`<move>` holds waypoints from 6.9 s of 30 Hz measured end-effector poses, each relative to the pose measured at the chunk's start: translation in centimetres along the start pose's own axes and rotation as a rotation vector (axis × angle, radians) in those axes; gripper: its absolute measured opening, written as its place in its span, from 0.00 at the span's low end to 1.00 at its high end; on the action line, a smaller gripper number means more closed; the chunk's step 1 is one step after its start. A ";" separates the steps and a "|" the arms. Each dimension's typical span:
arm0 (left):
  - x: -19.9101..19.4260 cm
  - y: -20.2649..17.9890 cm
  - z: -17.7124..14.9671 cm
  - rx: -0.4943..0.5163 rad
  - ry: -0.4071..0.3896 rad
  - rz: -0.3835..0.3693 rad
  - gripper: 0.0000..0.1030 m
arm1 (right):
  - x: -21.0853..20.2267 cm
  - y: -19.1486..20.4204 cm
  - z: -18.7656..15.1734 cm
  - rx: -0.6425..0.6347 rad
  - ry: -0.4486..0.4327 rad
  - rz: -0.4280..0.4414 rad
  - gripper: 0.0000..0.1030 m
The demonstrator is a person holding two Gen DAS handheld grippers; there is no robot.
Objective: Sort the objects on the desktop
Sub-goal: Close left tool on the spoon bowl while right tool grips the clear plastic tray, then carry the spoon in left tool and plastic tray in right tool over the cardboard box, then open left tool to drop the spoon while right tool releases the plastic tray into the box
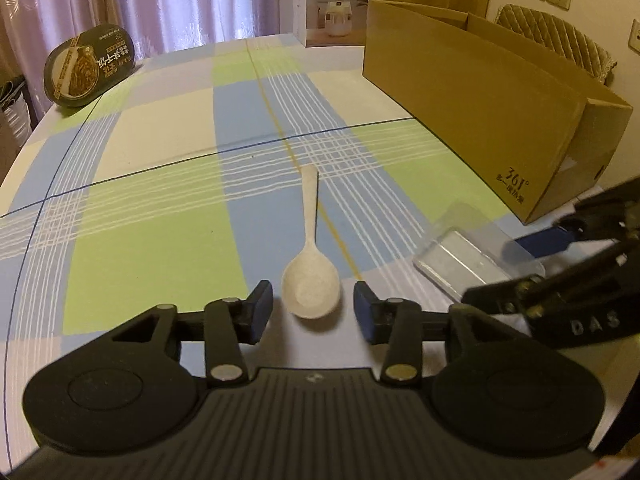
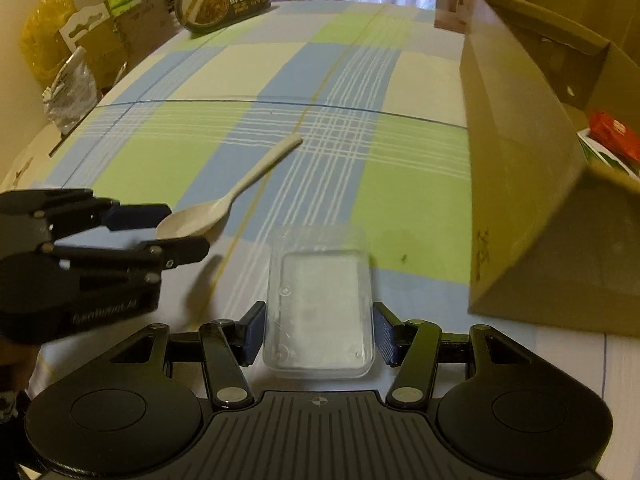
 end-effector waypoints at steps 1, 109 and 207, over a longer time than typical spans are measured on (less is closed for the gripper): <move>0.2 0.1 0.1 0.002 -0.003 0.003 0.39 | -0.1 0.0 -0.2 0.006 -0.013 0.002 0.51; -9.9 -7.0 9.1 0.011 -0.247 0.001 0.27 | -15.4 -3.7 2.7 -0.044 -0.513 -0.101 0.52; -1.6 -15.0 19.0 -0.069 -0.214 -0.131 0.34 | -12.4 -19.6 10.2 0.231 -0.515 -0.089 0.54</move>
Point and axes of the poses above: each gripper's, at about its wrist camera, not at the fingertips, and x roughly the way its jaws point, y to its left, z to its top, the point moved 9 cm from there along x, roughly the way its jaws point, and after that the axes turned 4 degrees about x, right-handed, at the moved point
